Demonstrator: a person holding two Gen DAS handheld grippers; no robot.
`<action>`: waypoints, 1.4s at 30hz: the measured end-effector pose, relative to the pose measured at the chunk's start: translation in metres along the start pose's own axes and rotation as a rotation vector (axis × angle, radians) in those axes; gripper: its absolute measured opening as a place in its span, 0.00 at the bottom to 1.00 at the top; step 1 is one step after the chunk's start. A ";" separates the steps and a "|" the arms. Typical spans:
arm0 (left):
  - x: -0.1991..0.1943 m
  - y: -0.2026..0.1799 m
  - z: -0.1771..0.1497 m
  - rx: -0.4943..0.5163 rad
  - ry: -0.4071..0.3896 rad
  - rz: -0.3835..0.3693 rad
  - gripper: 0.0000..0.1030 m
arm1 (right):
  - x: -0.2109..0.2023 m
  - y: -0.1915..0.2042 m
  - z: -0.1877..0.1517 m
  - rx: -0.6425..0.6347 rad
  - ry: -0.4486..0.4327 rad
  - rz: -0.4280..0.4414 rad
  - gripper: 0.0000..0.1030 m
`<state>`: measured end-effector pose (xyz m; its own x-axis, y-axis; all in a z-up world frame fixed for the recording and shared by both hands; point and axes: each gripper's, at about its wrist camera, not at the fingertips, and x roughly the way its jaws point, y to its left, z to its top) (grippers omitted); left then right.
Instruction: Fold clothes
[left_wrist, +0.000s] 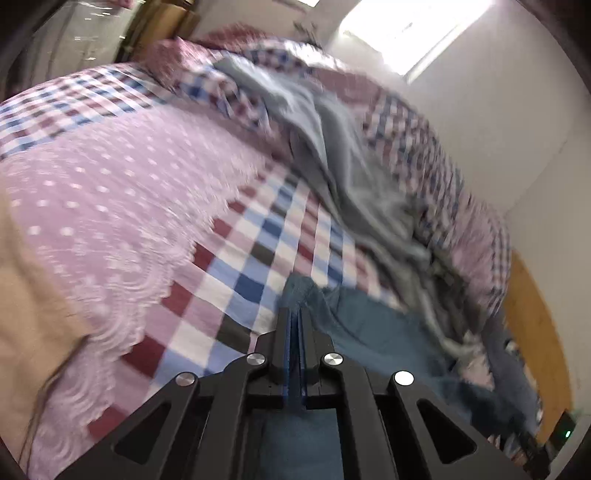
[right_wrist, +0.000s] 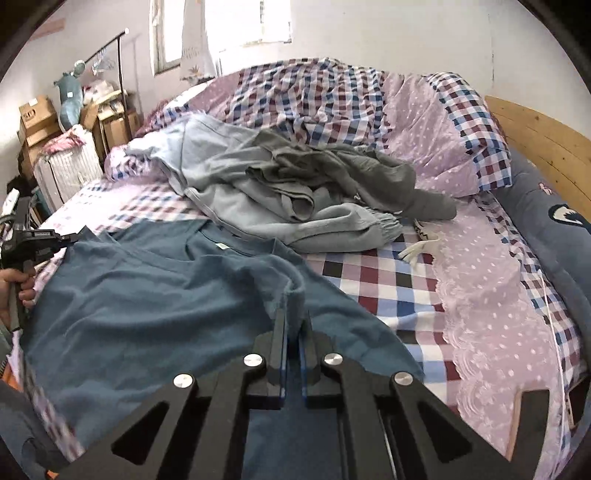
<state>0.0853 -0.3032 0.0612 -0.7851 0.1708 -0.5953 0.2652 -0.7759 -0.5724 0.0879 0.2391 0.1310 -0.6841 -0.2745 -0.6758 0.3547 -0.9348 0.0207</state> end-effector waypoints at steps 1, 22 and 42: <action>-0.011 0.002 -0.001 -0.010 -0.019 -0.012 0.01 | -0.011 -0.002 -0.003 0.015 -0.012 0.005 0.03; -0.016 -0.003 -0.025 -0.076 0.198 -0.125 0.62 | -0.123 -0.027 -0.071 0.169 -0.055 -0.005 0.02; 0.083 -0.130 -0.047 0.229 0.504 0.327 0.62 | -0.100 -0.018 -0.085 0.175 -0.014 0.070 0.02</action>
